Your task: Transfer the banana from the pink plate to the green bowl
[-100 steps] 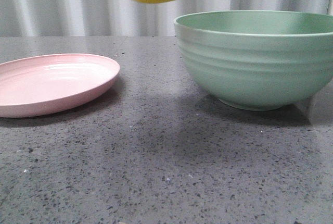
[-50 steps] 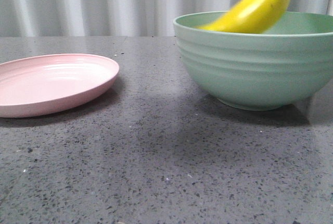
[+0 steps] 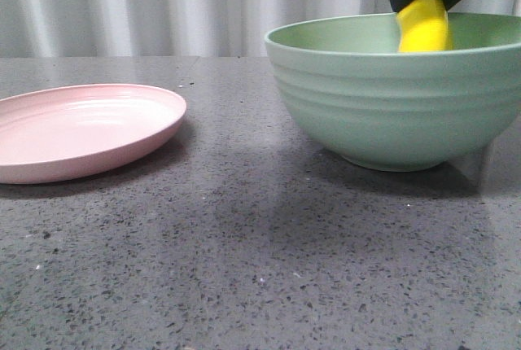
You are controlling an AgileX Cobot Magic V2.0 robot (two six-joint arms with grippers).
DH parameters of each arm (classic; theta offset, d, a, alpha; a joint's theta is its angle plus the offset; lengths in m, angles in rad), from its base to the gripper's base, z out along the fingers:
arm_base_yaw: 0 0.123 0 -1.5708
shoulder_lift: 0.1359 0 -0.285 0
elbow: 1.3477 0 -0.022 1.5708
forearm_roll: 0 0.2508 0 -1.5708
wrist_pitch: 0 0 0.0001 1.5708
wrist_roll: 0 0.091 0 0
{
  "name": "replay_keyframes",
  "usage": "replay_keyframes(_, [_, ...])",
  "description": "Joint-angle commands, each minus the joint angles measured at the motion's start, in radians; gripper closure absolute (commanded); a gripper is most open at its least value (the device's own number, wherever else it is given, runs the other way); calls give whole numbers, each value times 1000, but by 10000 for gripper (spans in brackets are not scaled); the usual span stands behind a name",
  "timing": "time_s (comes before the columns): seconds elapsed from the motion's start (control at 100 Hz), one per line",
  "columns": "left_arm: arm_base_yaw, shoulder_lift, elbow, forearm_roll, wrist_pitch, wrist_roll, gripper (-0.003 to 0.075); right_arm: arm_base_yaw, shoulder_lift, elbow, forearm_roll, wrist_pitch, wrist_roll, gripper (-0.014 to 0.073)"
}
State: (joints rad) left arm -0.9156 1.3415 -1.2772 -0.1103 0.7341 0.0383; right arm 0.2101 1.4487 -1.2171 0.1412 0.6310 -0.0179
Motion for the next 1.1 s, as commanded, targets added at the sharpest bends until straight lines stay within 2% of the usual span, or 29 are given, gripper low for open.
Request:
replay_keyframes(0.0, [-8, -35, -33, -11, -67, -1, 248, 0, -27, -32, -5, -36, -12, 330])
replay_keyframes(0.1, [-8, -35, -33, -11, -67, -1, 248, 0, -29, -32, -5, -36, -12, 235])
replay_keyframes(0.51, [-8, -35, -33, -11, -70, -1, 263, 0, -121, -32, -32, -9, -12, 250])
replay_keyframes(0.58, [-8, -35, -33, -11, -72, -1, 319, 0, -160, -32, -41, 33, -12, 312])
replay_keyframes(0.61, [-8, -35, -33, -11, -72, -1, 356, 0, -175, -32, -45, 50, -12, 366])
replay_keyframes(0.75, [-8, -37, -33, -22, -75, -1, 620, 0, -260, -32, -83, 125, -14, 642])
replay_keyframes(0.81, [-8, -37, -33, -22, -80, -1, 743, 0, -304, -30, -89, 167, -14, 663])
replay_keyframes(0.91, [-8, -41, -33, -22, -87, -1, 741, 0, -388, -2, -89, 181, -14, 664])
replay_keyframes(1.09, [-8, -90, -30, -22, -91, -1, 741, 0, -587, 138, -89, 91, -14, 664])
